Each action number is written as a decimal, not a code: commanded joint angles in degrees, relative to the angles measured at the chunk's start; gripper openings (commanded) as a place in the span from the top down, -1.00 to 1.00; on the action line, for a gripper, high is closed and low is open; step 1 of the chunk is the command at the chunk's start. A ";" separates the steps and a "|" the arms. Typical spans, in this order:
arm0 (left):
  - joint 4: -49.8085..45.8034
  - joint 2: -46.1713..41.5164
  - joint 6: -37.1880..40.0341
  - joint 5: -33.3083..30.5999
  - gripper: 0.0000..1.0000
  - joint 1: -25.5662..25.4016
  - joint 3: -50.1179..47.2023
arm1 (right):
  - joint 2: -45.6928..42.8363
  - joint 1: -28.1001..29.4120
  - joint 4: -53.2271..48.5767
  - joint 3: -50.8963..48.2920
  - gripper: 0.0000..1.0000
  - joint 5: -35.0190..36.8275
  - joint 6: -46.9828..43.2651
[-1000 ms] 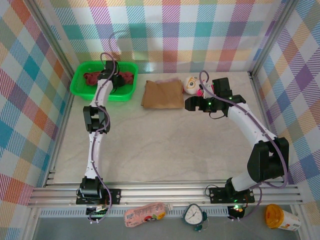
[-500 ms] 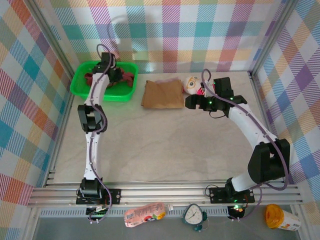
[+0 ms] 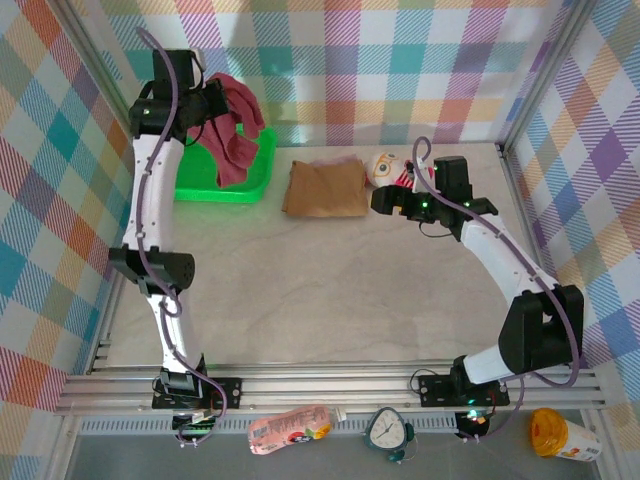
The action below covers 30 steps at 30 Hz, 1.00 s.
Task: Fold and stack the tank tops
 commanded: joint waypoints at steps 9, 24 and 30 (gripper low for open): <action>-3.02 -20.73 -17.42 4.20 1.00 -19.45 -26.44 | -9.75 -0.39 0.13 -5.63 -0.83 -3.81 -3.95; 32.36 -11.80 -37.80 7.37 0.06 -44.60 -65.33 | -20.74 -6.29 -17.66 -18.14 -0.60 6.34 -3.82; 15.39 -12.33 -24.54 8.43 -0.48 -45.41 -57.00 | -21.72 -7.68 -14.90 -23.36 -0.52 1.79 -4.58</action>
